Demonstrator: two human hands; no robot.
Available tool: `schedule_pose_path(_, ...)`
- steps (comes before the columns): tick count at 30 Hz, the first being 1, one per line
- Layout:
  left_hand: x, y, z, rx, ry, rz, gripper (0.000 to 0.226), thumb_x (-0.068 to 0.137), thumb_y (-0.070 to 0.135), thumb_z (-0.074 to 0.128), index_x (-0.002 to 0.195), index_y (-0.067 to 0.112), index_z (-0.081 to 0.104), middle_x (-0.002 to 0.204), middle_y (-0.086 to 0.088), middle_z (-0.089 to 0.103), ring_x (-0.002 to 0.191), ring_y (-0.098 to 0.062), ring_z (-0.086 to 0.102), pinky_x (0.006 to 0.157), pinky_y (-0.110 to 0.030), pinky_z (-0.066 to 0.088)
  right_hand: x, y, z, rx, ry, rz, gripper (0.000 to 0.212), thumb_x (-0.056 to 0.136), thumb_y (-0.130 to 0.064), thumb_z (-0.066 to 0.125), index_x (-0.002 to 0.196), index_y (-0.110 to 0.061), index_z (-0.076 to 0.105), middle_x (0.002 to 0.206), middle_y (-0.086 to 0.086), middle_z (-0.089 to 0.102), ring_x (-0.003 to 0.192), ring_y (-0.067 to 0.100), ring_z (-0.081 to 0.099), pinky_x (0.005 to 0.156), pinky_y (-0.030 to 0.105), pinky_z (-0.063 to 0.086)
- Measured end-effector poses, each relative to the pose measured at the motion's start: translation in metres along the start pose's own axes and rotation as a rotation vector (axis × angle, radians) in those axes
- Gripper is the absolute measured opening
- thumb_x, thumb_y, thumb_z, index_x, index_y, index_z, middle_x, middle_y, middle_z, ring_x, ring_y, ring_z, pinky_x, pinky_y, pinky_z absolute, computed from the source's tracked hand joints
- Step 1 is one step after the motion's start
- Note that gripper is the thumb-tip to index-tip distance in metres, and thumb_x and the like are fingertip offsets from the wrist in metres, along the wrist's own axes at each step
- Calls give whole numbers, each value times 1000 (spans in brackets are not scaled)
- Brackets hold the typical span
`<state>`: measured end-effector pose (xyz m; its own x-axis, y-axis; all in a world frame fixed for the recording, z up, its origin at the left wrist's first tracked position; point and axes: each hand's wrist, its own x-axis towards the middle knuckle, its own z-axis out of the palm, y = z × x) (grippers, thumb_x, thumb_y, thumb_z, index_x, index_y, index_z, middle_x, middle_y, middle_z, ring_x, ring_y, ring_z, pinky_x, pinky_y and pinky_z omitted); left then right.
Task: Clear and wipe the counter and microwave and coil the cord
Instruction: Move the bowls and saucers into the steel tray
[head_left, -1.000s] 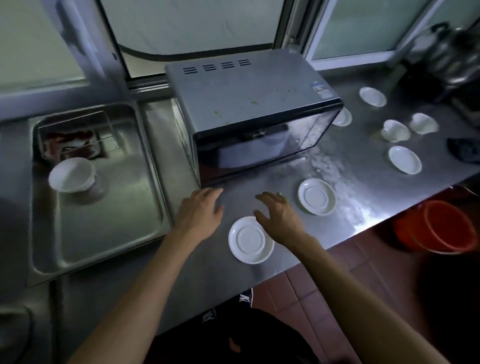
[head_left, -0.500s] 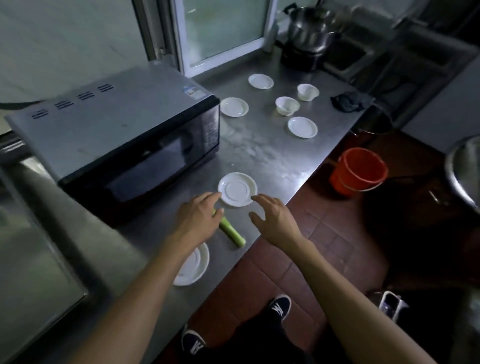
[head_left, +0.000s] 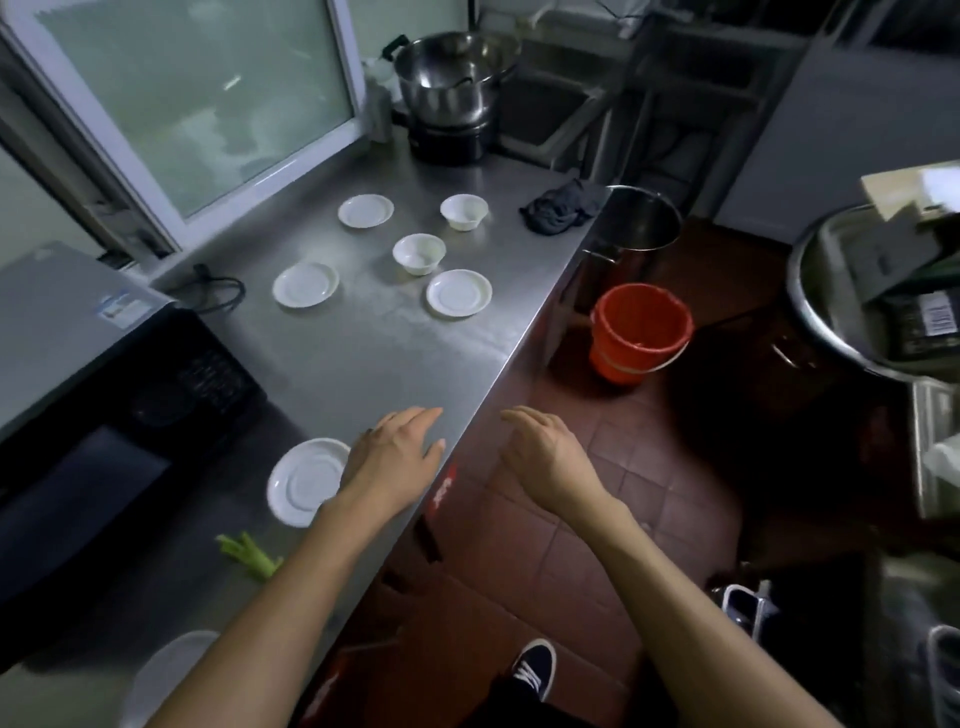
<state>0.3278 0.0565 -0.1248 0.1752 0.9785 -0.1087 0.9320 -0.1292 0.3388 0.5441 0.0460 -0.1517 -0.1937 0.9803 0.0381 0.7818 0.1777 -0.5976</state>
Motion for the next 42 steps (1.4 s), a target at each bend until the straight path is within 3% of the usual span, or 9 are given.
schedule_pose_path(8, 65, 61, 20, -31, -25, 38, 47, 98, 38, 50, 144, 27, 47, 144, 7, 51, 131, -19, 46, 104, -34, 40, 33, 63, -40, -45, 1, 82, 44, 79, -20, 63, 122, -26, 60, 124, -6, 63, 108, 32, 60, 86, 47, 53)
schedule_pose_path(15, 132, 65, 32, -48, -59, 51, 45, 99, 38, 50, 142, 26, 48, 143, 6, 52, 129, -20, 48, 104, -35, 41, 83, 89, -58, -71, 0, 138, 46, 89, -15, 67, 134, -12, 60, 137, 7, 60, 122, 33, 54, 103, 42, 46)
schedule_pose_path(23, 244, 40, 33, -142, -25, 19, 47, 97, 35, 51, 143, 23, 48, 145, 4, 51, 130, -20, 48, 105, -39, 41, 198, 105, -60, -152, -113, 85, 50, 83, -21, 59, 132, -16, 59, 132, 0, 61, 115, 31, 57, 94, 44, 50)
schedule_pose_path(29, 296, 15, 7, -133, 27, 5, 42, 95, 30, 55, 136, 20, 55, 135, 1, 58, 117, -27, 56, 90, -40, 50, 272, 90, -71, -182, -110, 60, 49, 94, -27, 61, 141, -16, 53, 142, 2, 55, 129, 29, 48, 105, 42, 43)
schedule_pose_path(42, 352, -37, 11, -177, 54, -227, 47, 97, 35, 53, 143, 25, 48, 146, 6, 49, 130, -22, 45, 103, -41, 41, 377, 94, -36, -171, -312, -66, 49, 94, -31, 63, 139, -16, 53, 139, 3, 58, 127, 30, 52, 105, 43, 44)
